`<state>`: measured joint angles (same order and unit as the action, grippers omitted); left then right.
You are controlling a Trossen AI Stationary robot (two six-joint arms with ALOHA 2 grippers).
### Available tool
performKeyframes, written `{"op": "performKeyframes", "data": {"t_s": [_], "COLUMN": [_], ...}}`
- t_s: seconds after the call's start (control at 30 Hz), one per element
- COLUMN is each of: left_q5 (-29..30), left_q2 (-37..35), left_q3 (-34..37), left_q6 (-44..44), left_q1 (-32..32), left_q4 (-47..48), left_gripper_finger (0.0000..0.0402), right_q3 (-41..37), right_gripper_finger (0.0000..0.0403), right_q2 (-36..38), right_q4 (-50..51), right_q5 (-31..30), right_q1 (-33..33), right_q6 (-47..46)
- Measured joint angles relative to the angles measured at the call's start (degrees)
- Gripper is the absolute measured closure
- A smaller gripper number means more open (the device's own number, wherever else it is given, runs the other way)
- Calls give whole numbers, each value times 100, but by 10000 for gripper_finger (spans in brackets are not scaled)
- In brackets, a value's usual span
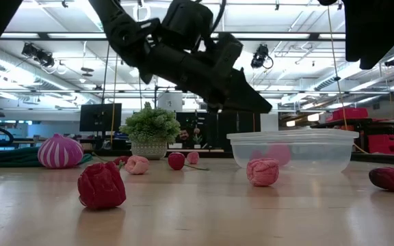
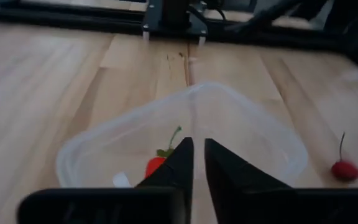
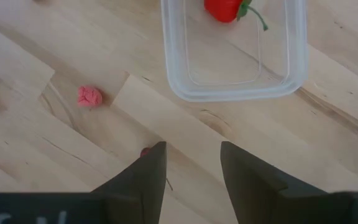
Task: Pick and placing Produce into tupperware
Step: Put the top peach into the container
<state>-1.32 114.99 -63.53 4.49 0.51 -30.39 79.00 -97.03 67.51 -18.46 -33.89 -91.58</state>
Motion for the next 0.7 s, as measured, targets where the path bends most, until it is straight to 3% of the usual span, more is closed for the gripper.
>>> {"op": "performKeyframes", "data": {"t_s": [0.17, 0.37, 0.7], "left_q5": [0, 36, 44], "left_q2": [-504, -1316, -2138], "left_q3": [0, 4, 20], "left_q6": [-758, -821, -870], "left_q1": [-72, -441, -1381], "left_q4": [860, 2912, 5137], "left_gripper_finger": [303, 267, 269], "right_q3": [0, 0, 0], "right_gripper_finger": [243, 243, 243], "right_q2": [0, 0, 0], "right_q4": [2, -2, -25], "right_q5": [0, 0, 0], "right_q1": [0, 0, 0], "right_q6": [6, 8, 10]}}
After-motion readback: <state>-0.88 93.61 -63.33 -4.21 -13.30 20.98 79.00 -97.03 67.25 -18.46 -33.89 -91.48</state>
